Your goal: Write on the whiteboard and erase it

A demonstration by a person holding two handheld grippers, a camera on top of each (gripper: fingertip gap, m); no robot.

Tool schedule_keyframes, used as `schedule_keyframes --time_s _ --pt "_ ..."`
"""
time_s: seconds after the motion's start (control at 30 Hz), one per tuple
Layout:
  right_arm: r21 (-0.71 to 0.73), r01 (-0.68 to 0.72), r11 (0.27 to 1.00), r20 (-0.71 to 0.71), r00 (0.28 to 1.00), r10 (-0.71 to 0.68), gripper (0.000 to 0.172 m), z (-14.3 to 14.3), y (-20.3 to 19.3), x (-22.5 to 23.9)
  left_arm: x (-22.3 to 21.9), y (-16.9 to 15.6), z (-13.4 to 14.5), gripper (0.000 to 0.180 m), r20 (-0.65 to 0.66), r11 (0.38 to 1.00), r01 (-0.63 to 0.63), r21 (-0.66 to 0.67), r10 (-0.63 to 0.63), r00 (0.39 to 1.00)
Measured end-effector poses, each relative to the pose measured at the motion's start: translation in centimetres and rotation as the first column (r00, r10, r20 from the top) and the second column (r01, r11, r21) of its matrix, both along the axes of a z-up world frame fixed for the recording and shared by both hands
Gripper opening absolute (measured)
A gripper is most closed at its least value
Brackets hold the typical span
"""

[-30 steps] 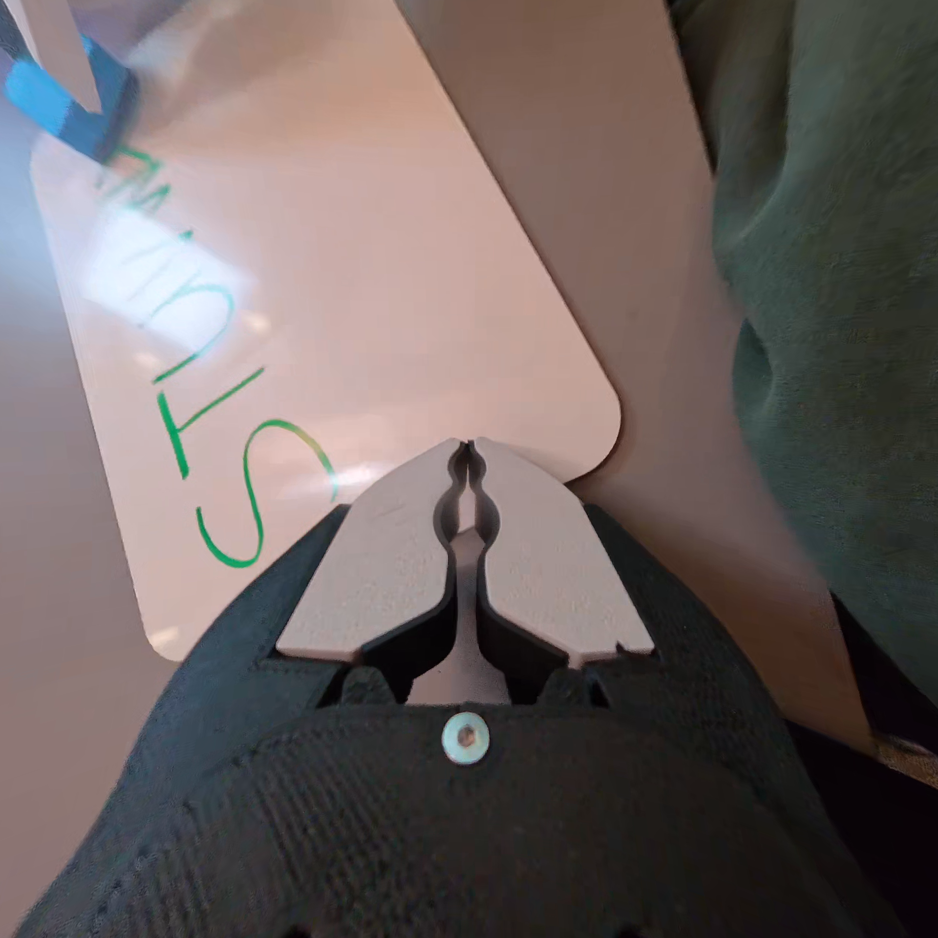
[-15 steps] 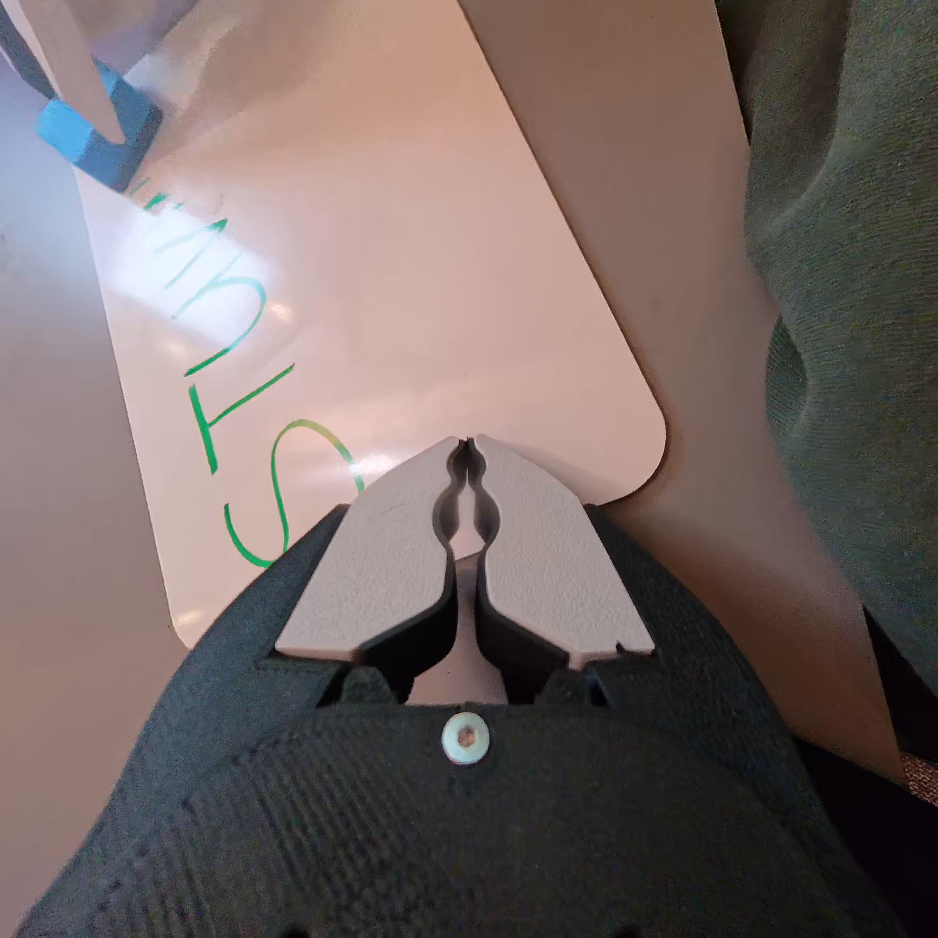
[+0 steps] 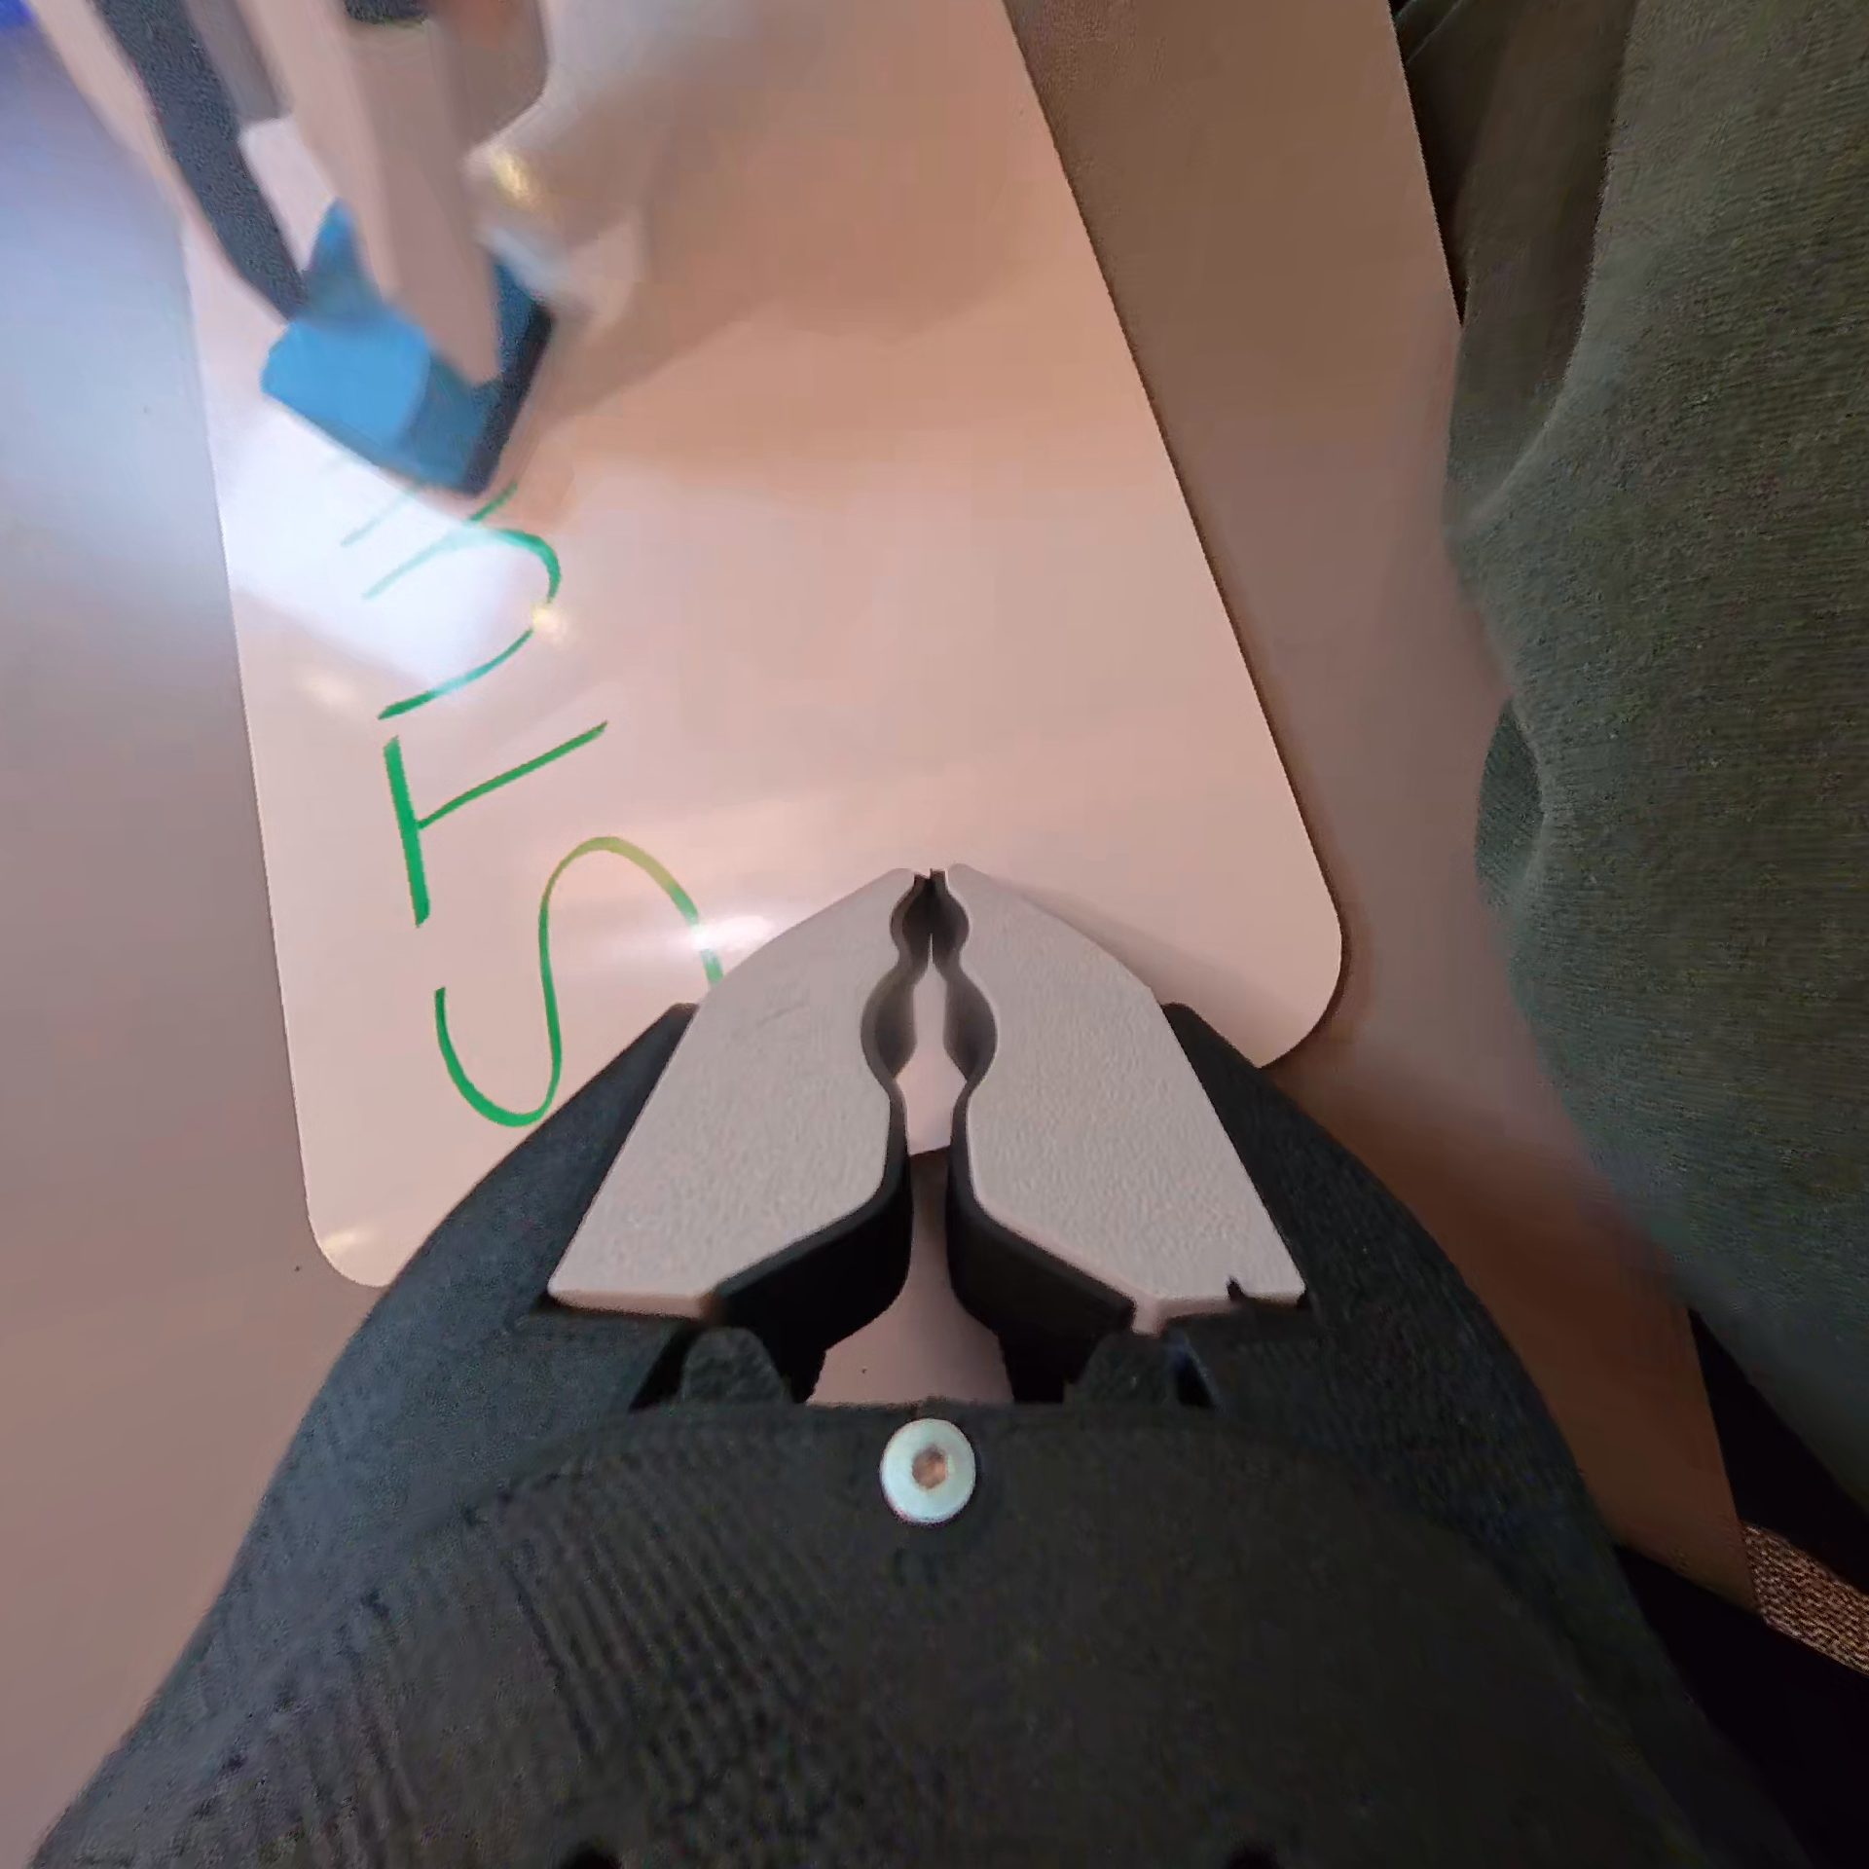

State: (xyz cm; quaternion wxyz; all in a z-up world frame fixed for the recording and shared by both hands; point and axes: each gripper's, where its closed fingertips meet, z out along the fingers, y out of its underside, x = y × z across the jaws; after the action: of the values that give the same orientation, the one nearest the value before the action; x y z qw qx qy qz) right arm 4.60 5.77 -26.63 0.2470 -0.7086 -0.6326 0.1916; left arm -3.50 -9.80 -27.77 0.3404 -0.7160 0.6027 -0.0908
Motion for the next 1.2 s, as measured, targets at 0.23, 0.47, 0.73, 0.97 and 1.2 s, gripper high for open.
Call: schedule_keyframes --time_s 0.23,0.47,0.73,0.97,1.2 --pt "0.008 0.330 0.944 -0.025 0.944 -0.330 0.048 0.0 6.1 6.5 0.4 -0.3 0.0 0.000 0.003 1.000 0.012 0.002 -0.012 1.000" --pt "-0.020 0.008 1.000 -0.038 0.999 -0.009 0.049 -0.1 -1.0 -2.7 0.3 -0.2 -0.1 0.000 -0.009 1.000 0.003 0.012 -0.003 1.000" --pt "0.004 -0.024 1.000 -0.050 0.998 0.024 0.048 -0.1 -3.4 -5.4 0.3 -0.4 -0.1 0.000 -0.015 1.000 0.011 0.010 -0.011 1.000" --pt "-0.012 0.249 0.969 -0.022 0.968 -0.249 0.048 -0.3 6.6 -0.8 -0.1 -0.5 -0.1 0.000 -0.040 1.000 0.008 0.027 -0.007 0.999" --pt "0.020 -0.140 0.990 -0.020 0.990 0.141 0.048 -0.3 -6.0 -7.4 -0.3 -0.9 -0.1 0.000 -0.038 1.000 0.013 -0.021 -0.014 0.999"
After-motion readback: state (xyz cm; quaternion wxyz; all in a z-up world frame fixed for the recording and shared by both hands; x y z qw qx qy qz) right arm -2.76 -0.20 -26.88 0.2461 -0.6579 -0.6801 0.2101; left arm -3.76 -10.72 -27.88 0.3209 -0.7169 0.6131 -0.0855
